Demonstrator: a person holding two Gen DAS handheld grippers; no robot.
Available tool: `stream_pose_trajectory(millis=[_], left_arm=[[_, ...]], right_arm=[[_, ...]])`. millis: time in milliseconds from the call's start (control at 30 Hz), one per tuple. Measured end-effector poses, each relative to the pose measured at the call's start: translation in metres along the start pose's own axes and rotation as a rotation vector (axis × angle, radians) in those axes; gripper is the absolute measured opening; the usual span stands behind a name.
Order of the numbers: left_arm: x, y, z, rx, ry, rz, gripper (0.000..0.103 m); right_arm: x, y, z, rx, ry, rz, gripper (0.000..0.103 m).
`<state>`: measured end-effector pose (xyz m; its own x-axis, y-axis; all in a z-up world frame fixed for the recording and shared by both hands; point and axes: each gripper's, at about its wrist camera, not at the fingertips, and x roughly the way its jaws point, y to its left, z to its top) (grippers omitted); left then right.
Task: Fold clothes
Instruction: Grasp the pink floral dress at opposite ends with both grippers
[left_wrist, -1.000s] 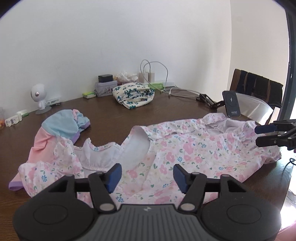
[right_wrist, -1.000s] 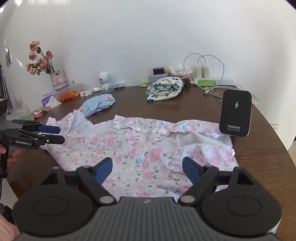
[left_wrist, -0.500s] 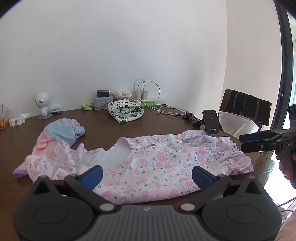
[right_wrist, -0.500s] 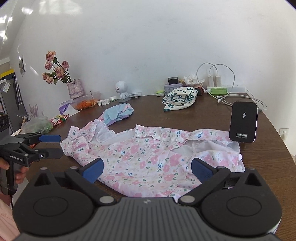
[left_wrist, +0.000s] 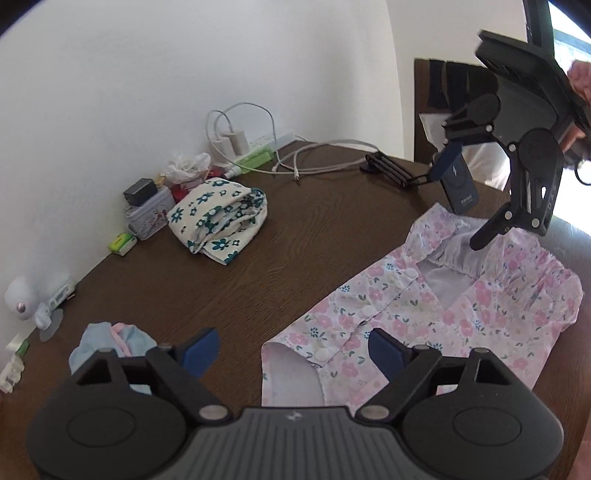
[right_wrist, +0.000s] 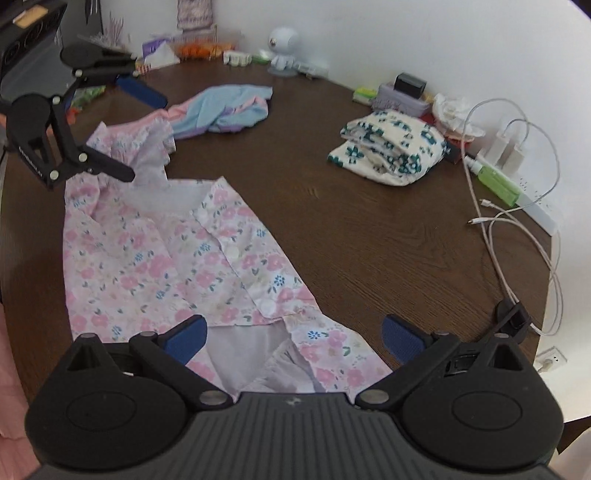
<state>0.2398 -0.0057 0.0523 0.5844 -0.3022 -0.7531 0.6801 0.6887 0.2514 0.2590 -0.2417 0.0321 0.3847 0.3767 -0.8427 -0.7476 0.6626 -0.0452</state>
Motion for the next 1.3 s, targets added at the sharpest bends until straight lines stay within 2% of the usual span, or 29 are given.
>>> stream_pose_trajectory(millis=[67,167,300,400,433,600,733,833,867,900,933,967,1100,1300], left_arm=[[0.027,0.002,0.009,0.075,0.049,-0.041,0.084],[0.058,0.009,0.018,0.125,0.104,-0.107,0.083],[0.095,0.022,0.025,0.151,0.176,-0.183,0.066],[0.115,0.03,0.028,0.17,0.225,-0.236,0.059],[0.119,0.032,0.028,0.182,0.24,-0.254,0.059],[0.127,0.036,0.032,0.223,0.295,-0.318,0.053],[0.127,0.034,0.035,0.254,0.337,-0.347,0.044],[0.126,0.029,0.037,0.282,0.353,-0.364,0.031],[0.124,0.028,0.037,0.295,0.353,-0.364,0.027],[0.122,0.025,0.037,0.316,0.348,-0.357,0.02],[0.12,0.022,0.036,0.336,0.342,-0.349,0.015],[0.118,0.02,0.034,0.352,0.334,-0.34,0.009],[0.11,0.014,0.026,0.39,0.291,-0.282,0.002],[0.084,0.012,0.015,0.386,0.165,-0.145,0.0]], right_arm=[[0.013,-0.01,0.003,-0.011,0.05,0.042,0.099],[0.033,-0.024,0.007,-0.028,0.126,0.106,0.098],[0.059,-0.044,0.013,-0.05,0.227,0.19,0.096],[0.077,-0.058,0.017,-0.065,0.296,0.251,0.09],[0.078,-0.059,0.017,-0.067,0.3,0.262,0.085],[0.08,-0.065,0.018,-0.082,0.313,0.3,0.082],[0.079,-0.064,0.019,-0.11,0.319,0.271,0.068],[0.077,-0.062,0.019,-0.136,0.321,0.267,0.056],[0.077,-0.06,0.019,-0.143,0.319,0.275,0.044],[0.076,-0.059,0.019,-0.148,0.316,0.281,0.035],[0.076,-0.056,0.02,-0.152,0.314,0.279,0.014],[0.076,-0.054,0.02,-0.159,0.31,0.275,0.01],[0.077,-0.048,0.02,-0.176,0.294,0.26,0.004],[0.066,-0.036,0.018,-0.221,0.249,0.174,0.002]])
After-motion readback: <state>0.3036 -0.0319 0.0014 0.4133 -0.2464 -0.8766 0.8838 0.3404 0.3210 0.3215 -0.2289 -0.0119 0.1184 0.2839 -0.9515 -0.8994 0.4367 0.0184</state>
